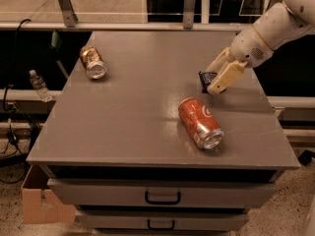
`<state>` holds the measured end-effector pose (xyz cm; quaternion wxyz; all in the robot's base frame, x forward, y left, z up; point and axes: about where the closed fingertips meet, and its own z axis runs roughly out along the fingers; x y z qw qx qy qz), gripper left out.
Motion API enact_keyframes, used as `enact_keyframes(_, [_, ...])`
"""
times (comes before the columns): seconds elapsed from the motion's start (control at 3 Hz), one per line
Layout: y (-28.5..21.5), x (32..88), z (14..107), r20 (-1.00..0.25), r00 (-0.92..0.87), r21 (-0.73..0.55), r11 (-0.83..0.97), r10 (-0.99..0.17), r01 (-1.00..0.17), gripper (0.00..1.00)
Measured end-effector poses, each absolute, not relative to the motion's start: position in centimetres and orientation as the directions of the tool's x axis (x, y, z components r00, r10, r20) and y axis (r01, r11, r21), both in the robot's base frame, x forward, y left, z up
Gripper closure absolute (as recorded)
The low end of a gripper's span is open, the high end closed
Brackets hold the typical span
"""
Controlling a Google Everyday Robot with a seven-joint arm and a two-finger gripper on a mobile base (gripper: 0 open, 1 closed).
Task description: Move rxbar blueberry near coke can
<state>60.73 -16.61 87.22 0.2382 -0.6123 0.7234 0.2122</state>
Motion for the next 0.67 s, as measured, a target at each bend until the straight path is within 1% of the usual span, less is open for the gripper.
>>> enact_keyframes(0.33, [-17.1, 58.6, 86.6, -0.59, -0.061, 0.042, 0.045, -0.805, -0.998, 1.0])
enact_keyframes(0.67, [-17.4, 57.4, 86.0, -0.58, -0.009, 0.055, -0.028, -0.814, -0.998, 1.0])
